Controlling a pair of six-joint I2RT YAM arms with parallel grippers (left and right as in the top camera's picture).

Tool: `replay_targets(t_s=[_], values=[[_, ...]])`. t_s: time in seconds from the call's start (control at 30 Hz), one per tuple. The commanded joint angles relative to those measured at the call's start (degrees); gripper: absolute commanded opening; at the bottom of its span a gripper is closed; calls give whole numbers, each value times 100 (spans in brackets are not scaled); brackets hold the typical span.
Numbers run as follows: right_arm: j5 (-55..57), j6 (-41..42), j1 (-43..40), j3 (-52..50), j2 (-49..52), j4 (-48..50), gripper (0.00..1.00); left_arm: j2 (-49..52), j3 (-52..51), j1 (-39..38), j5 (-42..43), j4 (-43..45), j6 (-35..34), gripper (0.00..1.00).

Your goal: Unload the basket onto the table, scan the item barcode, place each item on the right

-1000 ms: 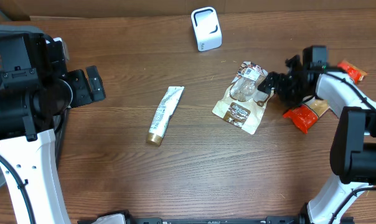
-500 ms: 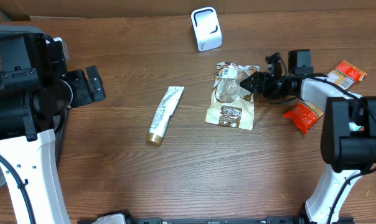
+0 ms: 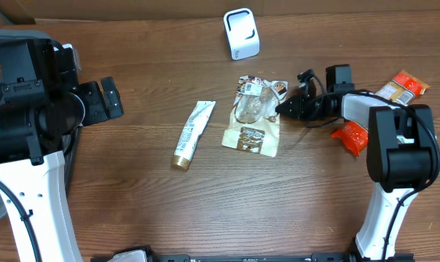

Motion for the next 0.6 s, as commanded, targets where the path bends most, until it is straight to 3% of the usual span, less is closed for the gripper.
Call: replay_targets(t_s=[0.0,0.27,0.57], values=[[752,-122,122,-227,413,-179,4,20,-9,22,52,17,-39,99],[938,-83,-26,575,-216,-1626,4,20,-9,22,52,17,-39,100],[2420,-66,678,1867,-831,-3620,4,20,-9,22,50,17,-39,100]])
